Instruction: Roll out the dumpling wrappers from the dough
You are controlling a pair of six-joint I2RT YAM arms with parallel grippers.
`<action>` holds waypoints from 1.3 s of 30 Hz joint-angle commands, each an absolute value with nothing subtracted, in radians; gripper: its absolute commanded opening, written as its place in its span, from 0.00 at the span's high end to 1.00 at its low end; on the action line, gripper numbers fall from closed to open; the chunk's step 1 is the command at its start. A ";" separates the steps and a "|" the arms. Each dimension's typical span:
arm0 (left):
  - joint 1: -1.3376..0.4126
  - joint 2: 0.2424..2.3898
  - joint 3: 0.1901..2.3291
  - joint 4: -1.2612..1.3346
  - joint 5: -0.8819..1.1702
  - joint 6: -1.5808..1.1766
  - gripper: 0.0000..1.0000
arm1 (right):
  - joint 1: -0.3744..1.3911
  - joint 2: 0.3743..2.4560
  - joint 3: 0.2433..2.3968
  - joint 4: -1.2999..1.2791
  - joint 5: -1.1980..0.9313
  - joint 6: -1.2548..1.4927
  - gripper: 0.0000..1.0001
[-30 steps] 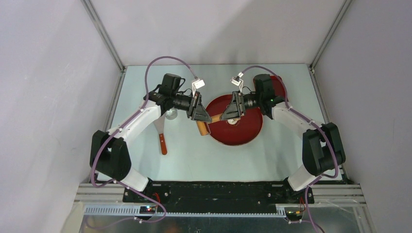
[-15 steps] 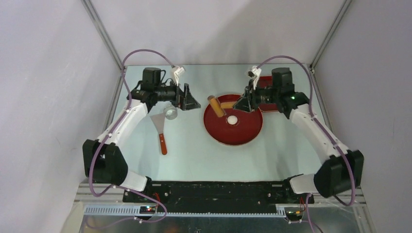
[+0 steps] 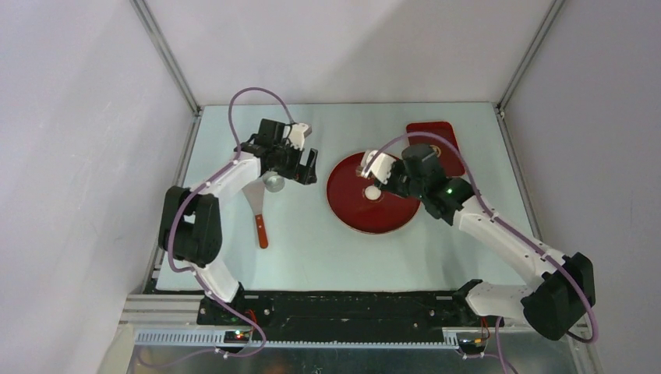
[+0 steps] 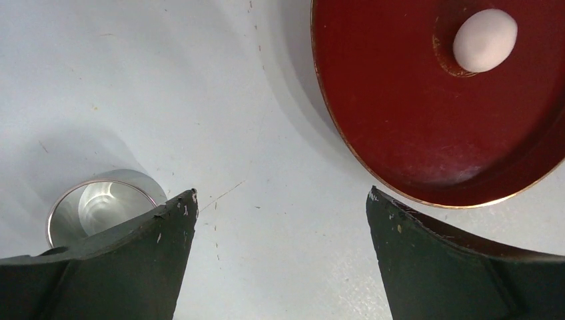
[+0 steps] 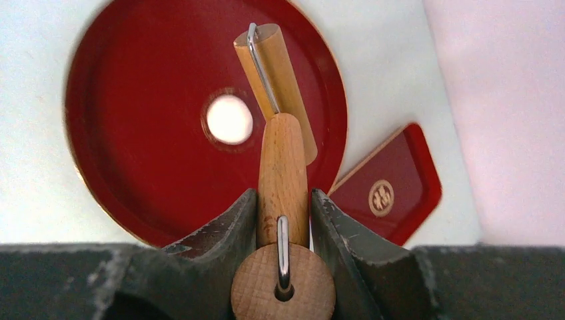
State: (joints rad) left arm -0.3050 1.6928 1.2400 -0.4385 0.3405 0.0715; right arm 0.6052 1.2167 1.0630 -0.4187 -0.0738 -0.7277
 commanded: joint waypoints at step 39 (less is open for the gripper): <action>-0.436 1.977 1.334 -0.317 0.292 -0.054 0.10 | 0.789 1.436 0.940 -0.297 0.235 -0.904 1.00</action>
State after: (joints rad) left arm -0.4290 1.9518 1.3388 -0.3637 0.2653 -0.0456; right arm 0.7952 1.4044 0.9298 -0.3153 0.2279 -0.9211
